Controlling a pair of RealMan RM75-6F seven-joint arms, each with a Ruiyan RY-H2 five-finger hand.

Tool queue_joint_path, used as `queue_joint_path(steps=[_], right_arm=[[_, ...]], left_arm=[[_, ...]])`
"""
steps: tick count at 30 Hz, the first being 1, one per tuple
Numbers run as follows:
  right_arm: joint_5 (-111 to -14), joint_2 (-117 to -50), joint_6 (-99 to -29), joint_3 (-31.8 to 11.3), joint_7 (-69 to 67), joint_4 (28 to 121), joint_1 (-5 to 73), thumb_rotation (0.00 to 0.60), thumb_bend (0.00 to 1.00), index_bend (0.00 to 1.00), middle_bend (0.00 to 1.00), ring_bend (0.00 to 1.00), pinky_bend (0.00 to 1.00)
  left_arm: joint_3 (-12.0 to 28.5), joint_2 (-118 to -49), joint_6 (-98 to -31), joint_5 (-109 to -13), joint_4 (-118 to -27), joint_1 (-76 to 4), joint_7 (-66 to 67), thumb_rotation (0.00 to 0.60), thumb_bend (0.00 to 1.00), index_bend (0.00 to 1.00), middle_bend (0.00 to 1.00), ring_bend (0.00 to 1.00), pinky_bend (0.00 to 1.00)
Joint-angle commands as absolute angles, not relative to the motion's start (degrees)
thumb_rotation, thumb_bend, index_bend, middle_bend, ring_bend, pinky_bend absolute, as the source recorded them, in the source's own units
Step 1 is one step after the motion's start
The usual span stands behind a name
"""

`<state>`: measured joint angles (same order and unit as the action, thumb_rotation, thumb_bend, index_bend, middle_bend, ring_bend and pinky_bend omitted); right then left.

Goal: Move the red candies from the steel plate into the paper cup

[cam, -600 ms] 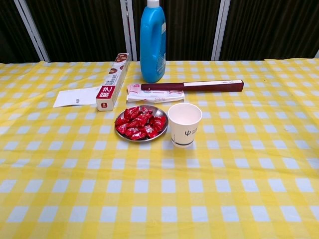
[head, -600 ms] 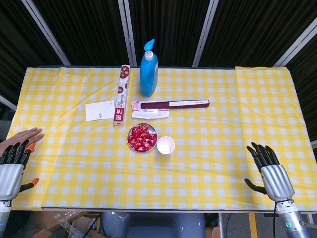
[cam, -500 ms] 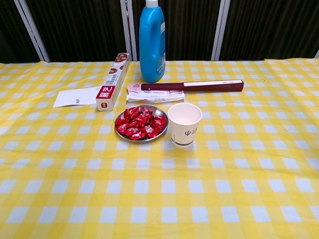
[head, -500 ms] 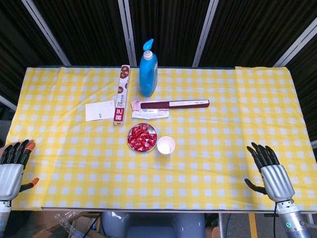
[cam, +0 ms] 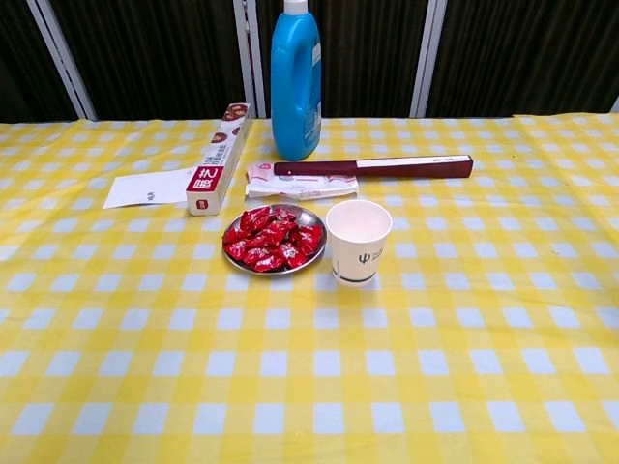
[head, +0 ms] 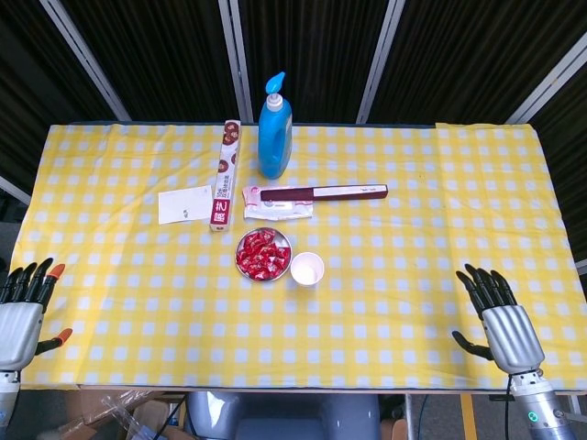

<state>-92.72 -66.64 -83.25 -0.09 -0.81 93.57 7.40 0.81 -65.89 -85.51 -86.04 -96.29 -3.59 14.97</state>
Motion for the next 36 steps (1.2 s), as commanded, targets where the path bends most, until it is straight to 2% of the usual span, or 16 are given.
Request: queue_joint_path(steps=[1,12,13,14,16,17,18,22,24,26,31,36], right_arm=[[-92.6,-66.6,-83.2,-0.1,-0.9,93.6,7.4,0.6,0.28,0.0,0.0,0.0,0.0],[-92.7,-66.4,-83.4,-0.1,-1.5,93.6,7.2,0.6,0.28,0.0,0.0,0.0,0.0],[-92.7,-66.4,-83.3,0.0,-1.5,93.6,7.3,0.6,0.28,0.0,0.0,0.0,0.0],[-92.8,-66.3,-83.2,0.0,-1.6,93.6,7.3,0.6,0.28,0.0,0.0,0.0,0.0],[-92.9,-66.2,-82.9,0.2,-2.1,93.7,7.5,0.6,0.28,0.0,0.0,0.0,0.0],[-93.1,-66.1,-82.8,0.2,-2.4,93.7,7.5,0.6,0.28,0.0,0.0,0.0,0.0],[-93.1,-66.1,-82.7,0.2,-2.6,93.7,7.6,0.6,0.28,0.0,0.0,0.0,0.0],[-93.2,-65.7,-82.5,0.4,-3.7,94.0,7.7,0.6,0.28,0.0,0.0,0.0,0.0],[-93.0,-65.6,-82.2,0.4,-4.3,94.2,7.8,0.6,0.28,0.0,0.0,0.0,0.0],[-92.8,-65.4,-82.0,0.4,-4.8,94.4,7.9,0.6,0.28,0.0,0.0,0.0,0.0],[-92.3,-64.8,-81.4,0.4,-6.4,94.7,8.0,0.6,0.28,0.0,0.0,0.0,0.0],[-91.7,-64.3,-80.6,0.2,-8.4,94.9,8.4,0.6,0.28,0.0,0.0,0.0,0.0]], left_arm=[[0.8,-65.9,-85.5,-86.0,-96.4,-3.6,15.0,0.6,0.08,0.0,0.0,0.0,0.03],[0.6,-65.7,-84.6,-86.0,-98.6,-4.1,16.4,0.6,0.08,0.0,0.0,0.0,0.03],[0.7,-65.8,-84.4,-86.2,-99.1,-4.4,17.0,0.6,0.08,0.0,0.0,0.0,0.05],[0.8,-65.9,-84.1,-86.4,-99.7,-4.7,17.8,0.6,0.08,0.0,0.0,0.01,0.11],[1.3,-66.1,-83.0,-86.6,-101.2,-5.8,19.7,0.6,0.08,0.0,0.0,0.17,0.34],[1.9,-66.3,-82.3,-86.4,-102.2,-6.7,21.6,0.6,0.09,0.0,0.02,0.33,0.53],[2.4,-66.5,-81.9,-86.2,-102.8,-7.3,22.8,0.6,0.1,0.0,0.04,0.46,0.64],[6.2,-69.2,-77.6,-83.5,-106.0,-12.1,28.2,0.6,0.13,0.05,0.17,0.71,0.83],[9.0,-71.4,-74.3,-80.4,-107.3,-15.7,32.2,0.6,0.14,0.09,0.22,0.78,0.88],[11.4,-73.8,-70.8,-76.9,-108.0,-19.3,35.7,0.6,0.14,0.12,0.24,0.82,0.9],[16.7,-79.1,-61.3,-61.6,-108.2,-29.1,44.9,0.6,0.19,0.13,0.22,0.83,0.9],[19.2,-83.9,-57.2,-46.4,-105.4,-38.7,54.1,0.6,0.2,0.14,0.2,0.83,0.9]])
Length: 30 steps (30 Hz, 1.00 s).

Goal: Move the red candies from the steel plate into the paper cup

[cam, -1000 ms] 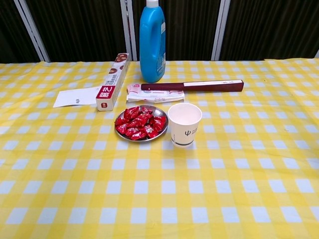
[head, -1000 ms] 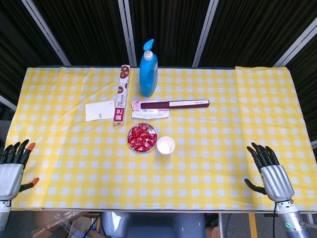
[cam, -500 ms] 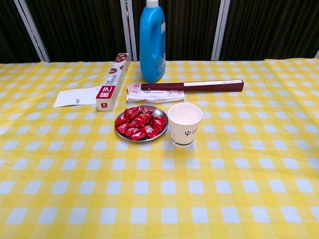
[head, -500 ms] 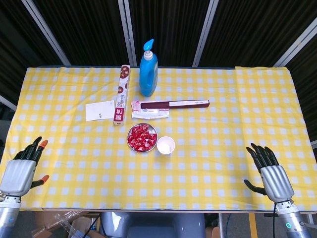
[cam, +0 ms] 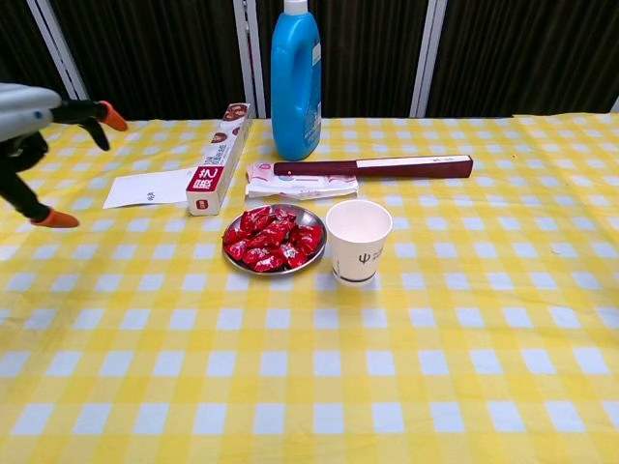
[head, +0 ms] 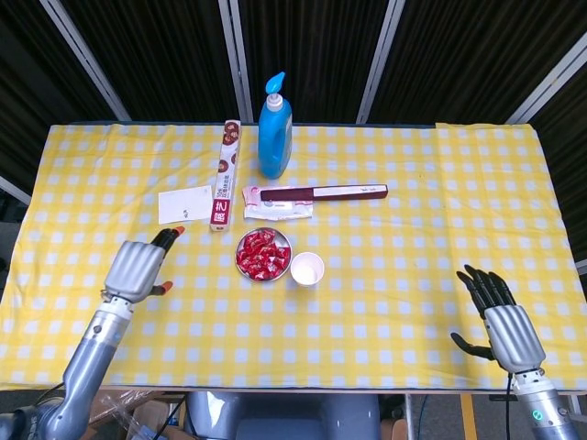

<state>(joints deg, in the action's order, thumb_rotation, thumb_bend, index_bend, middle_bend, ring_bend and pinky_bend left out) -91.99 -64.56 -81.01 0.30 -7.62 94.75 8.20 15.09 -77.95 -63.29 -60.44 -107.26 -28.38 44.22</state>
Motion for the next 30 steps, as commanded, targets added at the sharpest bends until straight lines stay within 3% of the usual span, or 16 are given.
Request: queue_joint_path(steps=[1,5,14,30], right_arm=[[-91.5,-64.1,-80.4,0.2,-8.9,94.9,8.5,0.6,0.28,0.0,0.0,0.0,0.0],[-91.3,-63.7,-79.8,0.2,-10.2,95.2,8.7,0.6,0.28,0.0,0.0,0.0,0.0],[-91.1,-63.1,-79.2,0.2,-12.0,95.6,9.0,0.6,0.28,0.0,0.0,0.0,0.0],[-91.0,-62.9,-79.3,0.0,-13.1,95.8,9.2,0.6,0.28,0.0,0.0,0.0,0.0]], left_arm=[[19.2,-85.3,-56.9,-43.8,-104.0,-41.0,56.3,0.6,0.22,0.14,0.19,0.83,0.9],[19.1,-90.1,-56.4,-36.5,-99.3,-47.6,61.2,0.6,0.3,0.14,0.18,0.83,0.9],[19.0,-99.2,-54.7,-27.0,-87.9,-58.2,63.8,0.6,0.3,0.14,0.17,0.83,0.9],[15.9,-103.4,-55.1,-21.1,-79.7,-63.9,63.3,0.6,0.3,0.18,0.2,0.83,0.9]])
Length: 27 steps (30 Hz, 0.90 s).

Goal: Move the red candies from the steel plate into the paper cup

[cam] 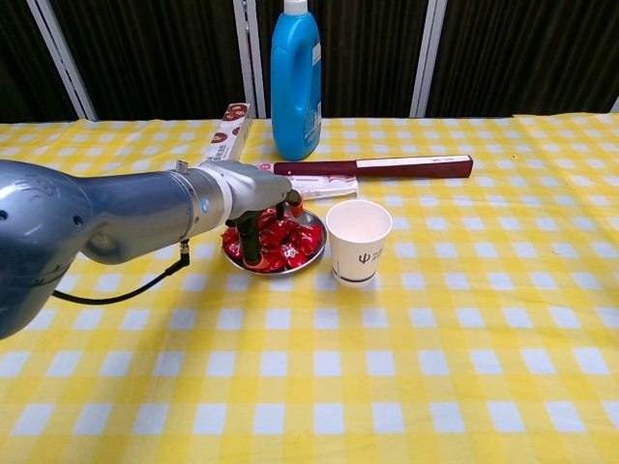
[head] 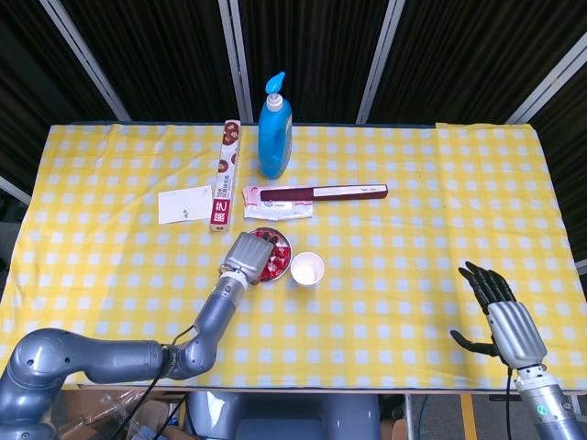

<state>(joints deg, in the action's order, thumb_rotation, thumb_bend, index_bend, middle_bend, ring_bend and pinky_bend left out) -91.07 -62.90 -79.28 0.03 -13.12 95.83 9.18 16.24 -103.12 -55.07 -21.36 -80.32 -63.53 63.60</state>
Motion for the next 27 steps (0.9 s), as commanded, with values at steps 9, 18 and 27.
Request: queue_joint_path(steps=[9,18,27], right_arm=[[-90.9,-62.8,-79.3,0.0,-13.4,95.9,9.2,0.6,0.28,0.0,0.0,0.0,0.0],[-91.0,-62.8,-79.5,0.0,-13.5,95.9,9.1,0.6,0.28,0.0,0.0,0.0,0.0],[-91.0,-62.8,-79.6,0.0,-13.3,95.9,9.0,0.6,0.28,0.0,0.0,0.0,0.0]], left_arm=[[14.4,-106.1,-55.7,-22.4,-75.6,-64.8,60.7,0.6,0.36,0.42,0.49,0.85,0.91],[13.5,-107.4,-57.6,-25.8,-74.0,-64.3,57.8,0.6,0.49,0.57,0.67,0.86,0.92],[15.1,-105.3,-59.2,-29.5,-75.5,-64.4,55.3,0.6,0.49,0.58,0.68,0.86,0.92]])
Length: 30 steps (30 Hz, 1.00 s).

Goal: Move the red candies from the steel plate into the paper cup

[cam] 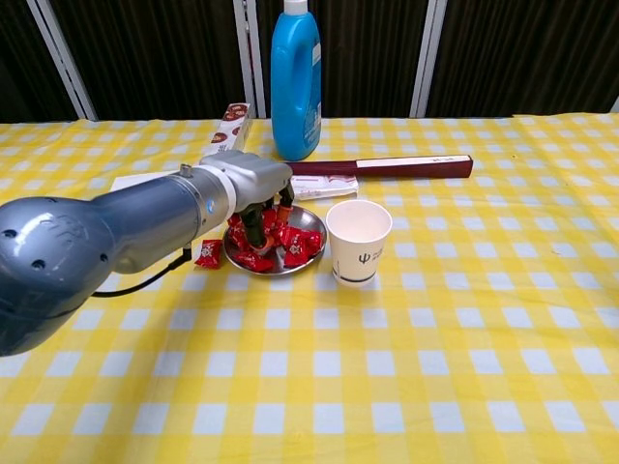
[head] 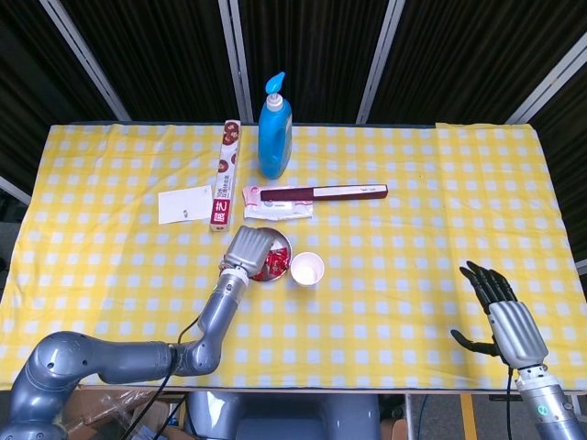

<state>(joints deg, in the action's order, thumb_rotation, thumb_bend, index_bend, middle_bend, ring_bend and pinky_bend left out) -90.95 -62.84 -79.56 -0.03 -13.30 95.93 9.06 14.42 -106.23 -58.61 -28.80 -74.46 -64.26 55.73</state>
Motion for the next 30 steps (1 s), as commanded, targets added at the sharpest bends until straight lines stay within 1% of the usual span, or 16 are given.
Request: queue_joint_path(steps=[1,10,16,24,30], right_arm=[[-90.9,-62.8,-79.6,-0.1,-13.3,95.9,9.0,0.6,0.28,0.0,0.0,0.0,0.0],[-90.9,-62.8,-79.5,0.0,-13.3,96.0,9.1,0.6,0.28,0.0,0.0,0.0,0.0],[-90.8,-62.8,-79.6,-0.1,-13.3,96.1,9.1,0.6,0.28,0.0,0.0,0.0,0.0],[-90.9,-62.8,-79.7,-0.1,-13.4,96.0,9.0,0.6,0.28,0.0,0.0,0.0,0.0],[-90.9,-62.8,-79.9,-0.2,-13.8,96.0,9.0,0.6,0.28,0.0,0.0,0.0,0.0]], left_arm=[[15.5,-104.7,-59.5,-29.7,-76.2,-64.4,55.1,0.6,0.49,0.58,0.68,0.86,0.92],[17.6,-99.8,-61.9,-30.0,-83.5,-64.9,55.9,0.6,0.49,0.58,0.68,0.86,0.92],[19.5,-97.3,-62.7,-30.1,-88.6,-66.6,57.0,0.6,0.49,0.58,0.68,0.86,0.92],[20.7,-96.8,-62.0,-25.7,-91.9,-70.8,61.1,0.6,0.49,0.58,0.68,0.86,0.92],[20.2,-97.9,-61.6,-21.3,-92.0,-74.3,64.8,0.6,0.49,0.57,0.68,0.86,0.92]])
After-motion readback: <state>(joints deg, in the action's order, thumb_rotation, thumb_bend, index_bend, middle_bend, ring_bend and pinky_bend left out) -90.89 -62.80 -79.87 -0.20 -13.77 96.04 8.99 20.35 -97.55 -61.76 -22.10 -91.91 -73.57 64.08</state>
